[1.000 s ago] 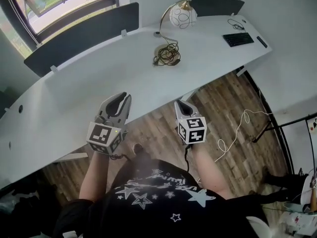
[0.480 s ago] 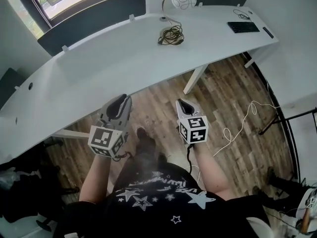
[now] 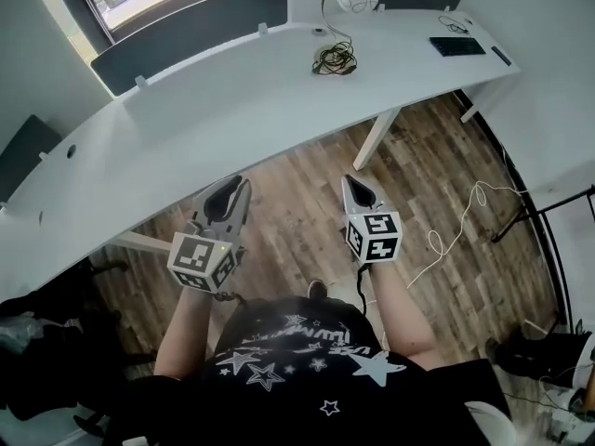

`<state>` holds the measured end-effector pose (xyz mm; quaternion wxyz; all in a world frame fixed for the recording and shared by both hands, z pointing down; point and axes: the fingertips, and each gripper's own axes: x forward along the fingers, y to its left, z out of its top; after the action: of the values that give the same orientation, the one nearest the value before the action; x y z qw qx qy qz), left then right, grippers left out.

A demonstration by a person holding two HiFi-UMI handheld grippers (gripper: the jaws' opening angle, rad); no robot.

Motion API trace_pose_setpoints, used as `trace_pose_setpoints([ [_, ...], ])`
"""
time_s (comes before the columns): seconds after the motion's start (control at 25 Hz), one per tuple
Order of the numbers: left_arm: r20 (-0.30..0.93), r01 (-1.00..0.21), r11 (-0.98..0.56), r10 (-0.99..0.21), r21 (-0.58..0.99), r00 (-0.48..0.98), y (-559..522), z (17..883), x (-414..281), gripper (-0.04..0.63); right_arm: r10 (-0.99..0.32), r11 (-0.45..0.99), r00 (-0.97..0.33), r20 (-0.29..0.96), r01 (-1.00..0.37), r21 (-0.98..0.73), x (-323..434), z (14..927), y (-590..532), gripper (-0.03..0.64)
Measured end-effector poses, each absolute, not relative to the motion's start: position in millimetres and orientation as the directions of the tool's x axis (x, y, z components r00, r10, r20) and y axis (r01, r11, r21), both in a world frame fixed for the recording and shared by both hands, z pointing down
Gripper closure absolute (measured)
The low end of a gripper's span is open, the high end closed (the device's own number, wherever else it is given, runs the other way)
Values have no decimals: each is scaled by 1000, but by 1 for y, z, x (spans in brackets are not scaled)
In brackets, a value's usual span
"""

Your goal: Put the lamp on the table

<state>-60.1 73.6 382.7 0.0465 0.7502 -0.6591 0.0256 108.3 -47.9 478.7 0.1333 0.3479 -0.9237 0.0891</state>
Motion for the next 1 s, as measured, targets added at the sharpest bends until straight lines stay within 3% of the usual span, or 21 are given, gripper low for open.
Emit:
trace_pose_setpoints([
  [0.16, 89, -985, -170, -981, 34, 173, 101, 372, -81, 538, -647, 712, -691, 322, -699, -71, 83, 470, -23, 617],
  [0.44, 92, -986, -160, -982, 39, 163, 157, 382, -158, 538, -604, 766, -726, 329, -643, -12, 3, 469, 59, 617],
  [1.0, 94, -967, -244, -964, 75, 250, 220, 401, -194, 538, -645, 712, -655, 393, -702, -2, -20, 492, 142, 617],
])
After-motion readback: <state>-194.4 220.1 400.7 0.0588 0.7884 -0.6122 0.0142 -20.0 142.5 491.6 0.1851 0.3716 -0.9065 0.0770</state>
